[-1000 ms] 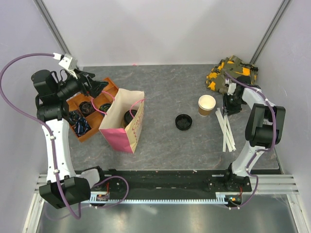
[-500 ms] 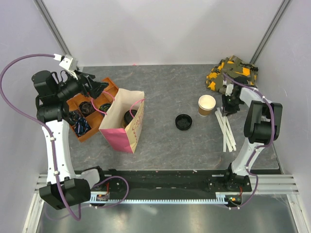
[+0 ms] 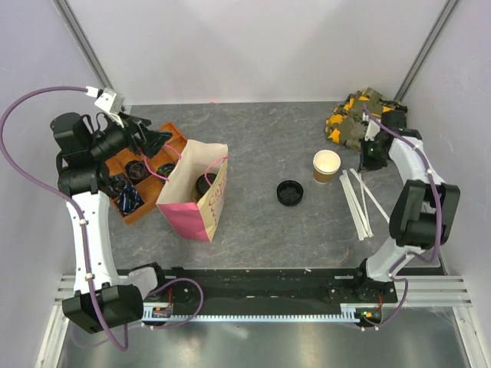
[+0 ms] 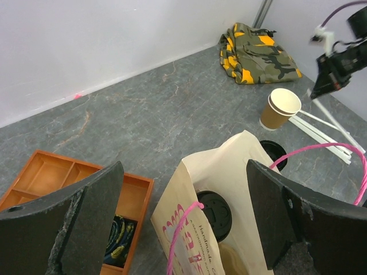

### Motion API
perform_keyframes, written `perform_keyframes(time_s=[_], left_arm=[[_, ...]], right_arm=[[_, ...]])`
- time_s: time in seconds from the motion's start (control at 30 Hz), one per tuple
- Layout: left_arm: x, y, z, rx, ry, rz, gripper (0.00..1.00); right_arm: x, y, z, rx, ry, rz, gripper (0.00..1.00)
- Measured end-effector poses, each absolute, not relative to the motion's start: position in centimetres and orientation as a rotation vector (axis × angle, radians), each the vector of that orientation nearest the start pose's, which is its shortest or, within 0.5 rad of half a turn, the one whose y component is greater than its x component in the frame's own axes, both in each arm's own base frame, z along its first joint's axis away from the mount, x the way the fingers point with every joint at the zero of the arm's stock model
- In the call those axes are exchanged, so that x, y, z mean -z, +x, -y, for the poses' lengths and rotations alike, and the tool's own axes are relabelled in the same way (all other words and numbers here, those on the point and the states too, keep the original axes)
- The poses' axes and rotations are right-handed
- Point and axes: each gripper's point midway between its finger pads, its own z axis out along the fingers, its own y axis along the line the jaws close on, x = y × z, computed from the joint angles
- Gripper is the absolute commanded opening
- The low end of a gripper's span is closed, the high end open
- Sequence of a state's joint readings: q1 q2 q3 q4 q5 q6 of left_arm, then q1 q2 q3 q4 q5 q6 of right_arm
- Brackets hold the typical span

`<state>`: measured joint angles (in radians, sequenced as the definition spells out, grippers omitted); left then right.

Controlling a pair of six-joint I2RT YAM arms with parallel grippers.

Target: Pack the takeout coffee

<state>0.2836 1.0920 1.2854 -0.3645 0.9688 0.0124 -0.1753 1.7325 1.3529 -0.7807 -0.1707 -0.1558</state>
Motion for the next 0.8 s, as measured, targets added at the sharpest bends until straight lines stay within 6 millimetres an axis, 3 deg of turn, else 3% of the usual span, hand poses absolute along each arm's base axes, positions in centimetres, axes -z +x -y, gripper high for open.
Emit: perform_keyframes(time_s=[0.13, 0.27, 0.4, 0.5, 0.67, 0.73, 0.8], left_arm=[[-38.1, 32.1, 5.7, 0.62, 0.47, -1.643, 0.95], [-38.1, 32.2, 5.6, 0.629, 0.451, -1.649, 0.95], [-38.2, 32.5, 5.4, 0.631, 0.414, -1.654, 0.95], [-38.3, 32.6, 5.3, 0.641, 0.384, -1.658, 0.96], [-38.4, 33.0, 5.2, 0.664, 0.334, -1.669, 0.99], [-38.3, 33.1, 5.2, 0.677, 0.319, -1.677, 0.99], [-38.3, 33.4, 5.0, 0.675, 0.302, -1.682, 0.99]], right_arm=[[-15.6, 37.5, 3.9, -0.174, -0.003, -2.552, 0.0], [-24.7, 39.1, 2.7, -0.259, -0.027, -2.301, 0.0], [-34.1, 40.0, -1.0, -0.418, -0.036, -2.001, 0.0], [-41.2, 40.1, -6.4, -0.57, -0.11, -1.774, 0.0], [-54.9, 39.2, -19.0, -0.897, -0.364, -1.374, 0.0], [-58.9, 38.0, -22.4, -0.991, -0.429, -1.224, 0.0], [-61.1, 35.8, -25.6, -1.08, -0.483, -1.112, 0.0]])
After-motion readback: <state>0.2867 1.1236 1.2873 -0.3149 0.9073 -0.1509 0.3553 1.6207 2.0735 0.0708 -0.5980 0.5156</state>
